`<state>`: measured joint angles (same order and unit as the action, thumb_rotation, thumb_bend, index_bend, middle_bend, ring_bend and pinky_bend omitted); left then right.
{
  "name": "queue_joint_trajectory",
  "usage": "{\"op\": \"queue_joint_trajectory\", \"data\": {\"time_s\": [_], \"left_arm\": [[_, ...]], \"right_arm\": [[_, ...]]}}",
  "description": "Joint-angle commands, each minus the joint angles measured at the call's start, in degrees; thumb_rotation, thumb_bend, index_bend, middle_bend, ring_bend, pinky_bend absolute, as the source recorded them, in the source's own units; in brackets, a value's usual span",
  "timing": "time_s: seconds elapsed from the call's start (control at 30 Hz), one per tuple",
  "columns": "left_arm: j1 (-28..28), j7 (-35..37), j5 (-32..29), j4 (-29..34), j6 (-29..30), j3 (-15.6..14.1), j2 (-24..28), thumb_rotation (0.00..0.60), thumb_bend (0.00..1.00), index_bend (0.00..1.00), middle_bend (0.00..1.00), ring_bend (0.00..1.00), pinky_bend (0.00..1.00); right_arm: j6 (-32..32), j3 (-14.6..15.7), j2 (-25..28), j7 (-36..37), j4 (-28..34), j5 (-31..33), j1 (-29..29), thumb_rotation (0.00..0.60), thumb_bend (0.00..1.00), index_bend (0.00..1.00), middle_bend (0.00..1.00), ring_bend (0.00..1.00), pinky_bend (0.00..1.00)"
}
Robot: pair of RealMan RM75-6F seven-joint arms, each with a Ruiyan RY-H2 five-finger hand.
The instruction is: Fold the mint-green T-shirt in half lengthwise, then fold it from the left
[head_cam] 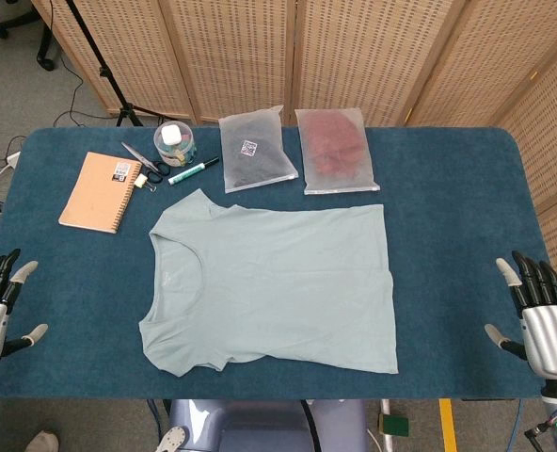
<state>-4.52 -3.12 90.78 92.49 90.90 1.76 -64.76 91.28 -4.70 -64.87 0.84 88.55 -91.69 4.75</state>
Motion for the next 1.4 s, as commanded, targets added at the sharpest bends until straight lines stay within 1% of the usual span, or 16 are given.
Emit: {"op": "queue_joint_trajectory", "data": {"time_s": [0.03,0.2,0.3,0.4,0.43,0.53,0.6,0.63,0.7,0.77,0.87,1.07,1.27,1.4], "left_arm": [[0.1,0.1,-0.2,0.1,0.0,0.1,0.1,0.6,0.0,0.0,0.0,0.0,0.0],[0.2,0.3,-0.2,0.5,-0.1,0.0,0.4,0.6,0.0,0.0,0.0,0.0,0.0],[0.1,0.2,-0.2,0.5,-0.3,0.0,0.4,0.6,0.0,0.0,0.0,0.0,0.0],[0.0,0.0,-0.2,0.7,-0.7,0.0,0.4,0.6,0.0,0.0,0.0,0.0,0.0],[0.0,0.0,-0.1,0.9,-0.8,0.0,0.5,0.6,0.0,0.0,0.0,0.0,0.0],[0.1,0.3,0.1,1.3,-0.4,0.0,0.7,0.6,0.0,0.0,0.0,0.0,0.0],[0.3,0.3,0.4,1.5,0.1,0.0,0.8,0.6,0.0,0.0,0.0,0.0,0.0],[0.4,0.3,0.6,1.5,0.4,-0.1,0.9,0.6,0.0,0.0,0.0,0.0,0.0],[0.6,0.3,0.8,1.6,0.5,-0.2,0.8,0.6,0.0,0.0,0.0,0.0,0.0],[0.5,-0.1,0.9,1.6,0.4,-0.3,0.7,0.6,0.0,0.0,0.0,0.0,0.0],[0.4,-0.6,0.6,1.6,-0.2,-0.3,0.5,0.6,0.0,0.0,0.0,0.0,0.0],[0.2,-1.1,-0.2,1.8,-0.9,0.0,0.5,0.6,0.0,0.0,0.0,0.0,0.0],[0.2,-0.6,-0.9,2.0,-1.2,0.3,0.7,0.6,0.0,0.0,0.0,0.0,0.0],[0.1,-0.5,-1.0,2.0,-1.5,0.2,0.9,0.6,0.0,0.0,0.0,0.0,0.0]], "right_arm": [[-0.3,0.1,0.0,-0.3,0.0,0.0,0.1,0.6,0.0,0.0,0.0,0.0,0.0],[-0.1,0.6,0.3,-0.1,0.5,-0.5,-0.1,0.6,0.0,0.0,0.0,0.0,0.0],[-1.2,1.5,0.9,1.5,1.2,-1.5,0.2,0.6,0.0,0.0,0.0,0.0,0.0],[-2.8,2.7,1.1,1.4,1.2,-3.0,0.8,0.6,0.0,0.01,0.0,0.0,0.0],[-3.5,3.3,1.2,1.6,1.3,-3.8,1.1,0.6,0.0,0.02,0.0,0.0,0.0],[-5.3,5.0,1.0,1.1,1.0,-6.3,2.0,0.6,0.0,0.09,0.0,0.0,0.0],[-5.9,5.9,0.4,0.0,0.1,-7.9,2.3,0.6,0.03,0.14,0.0,0.0,0.0],[-6.4,6.5,-0.2,-0.7,-0.7,-8.8,2.5,0.6,0.04,0.16,0.0,0.0,0.0],[-7.4,7.3,-1.3,-1.6,-2.0,-9.8,2.9,0.6,0.11,0.23,0.0,0.0,0.0],[-8.1,7.9,-2.9,-1.8,-3.4,-10.8,3.4,0.6,0.16,0.28,0.0,0.0,0.0],[-9.2,8.4,-4.7,-1.9,-5.1,-11.8,4.2,0.6,0.21,0.32,0.0,0.0,0.0],[-12.4,9.5,-9.4,-4.8,-9.7,-13.1,5.6,0.6,0.23,0.36,0.0,0.0,0.0],[-14.1,11.1,-13.0,-6.9,-12.7,-14.3,6.1,0.6,0.25,0.45,0.0,0.0,0.0],[-14.8,11.9,-14.3,-8.0,-13.7,-14.7,6.3,0.6,0.25,0.46,0.0,0.0,0.0]]}}
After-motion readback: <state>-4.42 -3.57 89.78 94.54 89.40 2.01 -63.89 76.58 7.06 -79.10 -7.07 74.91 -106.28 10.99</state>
